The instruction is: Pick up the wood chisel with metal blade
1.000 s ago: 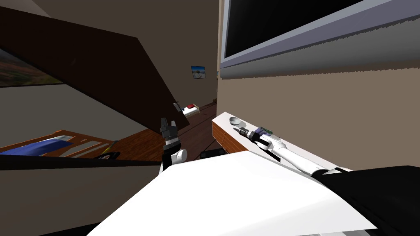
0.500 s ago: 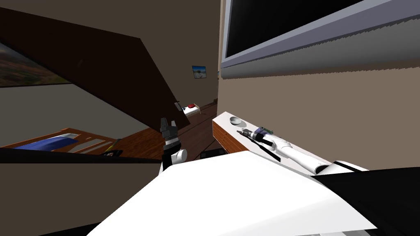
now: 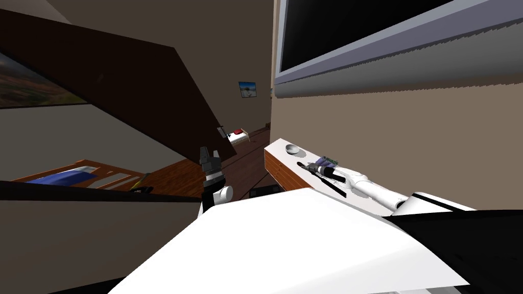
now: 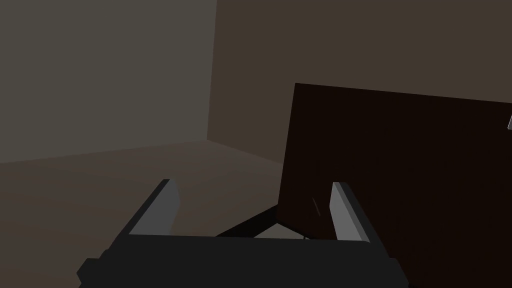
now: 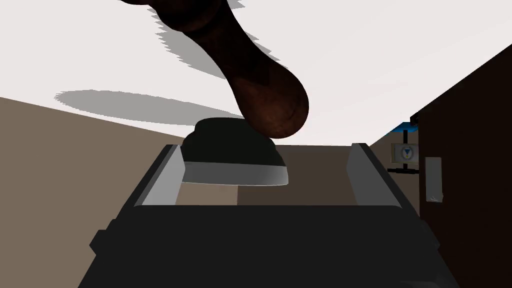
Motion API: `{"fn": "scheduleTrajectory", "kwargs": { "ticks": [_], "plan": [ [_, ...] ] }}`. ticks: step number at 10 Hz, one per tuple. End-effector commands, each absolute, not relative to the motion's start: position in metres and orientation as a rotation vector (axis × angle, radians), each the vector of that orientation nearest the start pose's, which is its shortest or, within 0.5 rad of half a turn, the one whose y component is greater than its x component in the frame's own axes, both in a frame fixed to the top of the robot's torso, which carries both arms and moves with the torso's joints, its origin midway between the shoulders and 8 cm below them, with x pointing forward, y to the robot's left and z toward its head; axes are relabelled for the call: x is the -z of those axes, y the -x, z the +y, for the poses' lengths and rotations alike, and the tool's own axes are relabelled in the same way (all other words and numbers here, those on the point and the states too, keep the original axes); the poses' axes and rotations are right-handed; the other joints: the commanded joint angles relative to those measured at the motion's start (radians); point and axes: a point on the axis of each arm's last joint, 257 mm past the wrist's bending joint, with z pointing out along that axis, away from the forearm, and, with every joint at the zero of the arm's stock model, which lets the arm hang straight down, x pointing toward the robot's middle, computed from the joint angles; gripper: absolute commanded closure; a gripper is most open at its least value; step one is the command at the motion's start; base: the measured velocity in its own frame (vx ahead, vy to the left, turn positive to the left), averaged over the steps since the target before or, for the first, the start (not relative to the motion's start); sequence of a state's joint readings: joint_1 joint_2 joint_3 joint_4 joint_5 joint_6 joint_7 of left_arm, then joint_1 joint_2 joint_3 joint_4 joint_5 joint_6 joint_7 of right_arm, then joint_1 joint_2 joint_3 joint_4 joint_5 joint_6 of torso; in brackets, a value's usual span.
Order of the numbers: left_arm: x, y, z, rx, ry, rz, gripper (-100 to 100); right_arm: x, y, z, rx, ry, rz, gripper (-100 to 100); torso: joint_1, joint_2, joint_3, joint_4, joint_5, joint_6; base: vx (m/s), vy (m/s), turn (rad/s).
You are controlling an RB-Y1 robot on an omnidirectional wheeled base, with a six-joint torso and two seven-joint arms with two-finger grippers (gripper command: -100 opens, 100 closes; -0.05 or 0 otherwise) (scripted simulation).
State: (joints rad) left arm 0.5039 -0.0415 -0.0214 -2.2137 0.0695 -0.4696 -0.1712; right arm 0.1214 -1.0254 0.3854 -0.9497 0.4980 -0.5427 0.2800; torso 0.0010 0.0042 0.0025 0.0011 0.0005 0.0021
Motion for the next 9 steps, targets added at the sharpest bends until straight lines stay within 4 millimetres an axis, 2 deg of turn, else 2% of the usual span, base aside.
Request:
{"fn": "scheduleTrajectory", "kwargs": {
  "ticks": [1, 5, 6, 7, 8, 9],
  "plan": [
    [0.013, -0.360, 0.288, 1.184, 0.748, 0.654, 0, 0.429, -0.326, -0.551, 0.013, 0.375, 2.330, -100, 0.000, 0.000, 0.000, 0.000, 0.000, 0.000, -0.049, 0.018, -0.048],
    [0.013, -0.360, 0.288, 1.184, 0.748, 0.654, 0, 0.448, -0.296, -0.593, 0.165, 0.461, 2.434, -100, 0.001, -0.001, 0.000, 0.000, 0.000, 0.000, -0.046, 0.021, -0.061],
    [0.013, -0.360, 0.288, 1.184, 0.748, 0.654, 0, 0.444, -0.301, -0.588, 0.138, 0.451, 2.417, -100, 0.001, 0.000, 0.000, 0.000, 0.000, 0.000, -0.028, 0.011, -0.020],
    [0.013, -0.360, 0.288, 1.184, 0.748, 0.654, 0, 0.445, -0.300, -0.590, 0.144, 0.451, 2.421, 0, 0.000, -0.001, -0.001, 0.000, 0.000, -0.001, 0.000, 0.000, 0.000],
    [0.013, -0.360, 0.288, 1.184, 0.748, 0.654, 0, 0.446, -0.301, -0.589, 0.161, 0.417, 2.423, -100, 0.000, -0.003, -0.001, 0.000, 0.000, -0.001, -0.054, -0.037, 0.235],
    [0.013, -0.360, 0.288, 1.184, 0.747, 0.654, 0, 0.446, -0.301, -0.589, 0.161, 0.417, 2.423, -100, -0.002, -0.001, -0.001, 0.000, -0.001, -0.002, -0.055, -0.061, 0.136]
  ]
}}
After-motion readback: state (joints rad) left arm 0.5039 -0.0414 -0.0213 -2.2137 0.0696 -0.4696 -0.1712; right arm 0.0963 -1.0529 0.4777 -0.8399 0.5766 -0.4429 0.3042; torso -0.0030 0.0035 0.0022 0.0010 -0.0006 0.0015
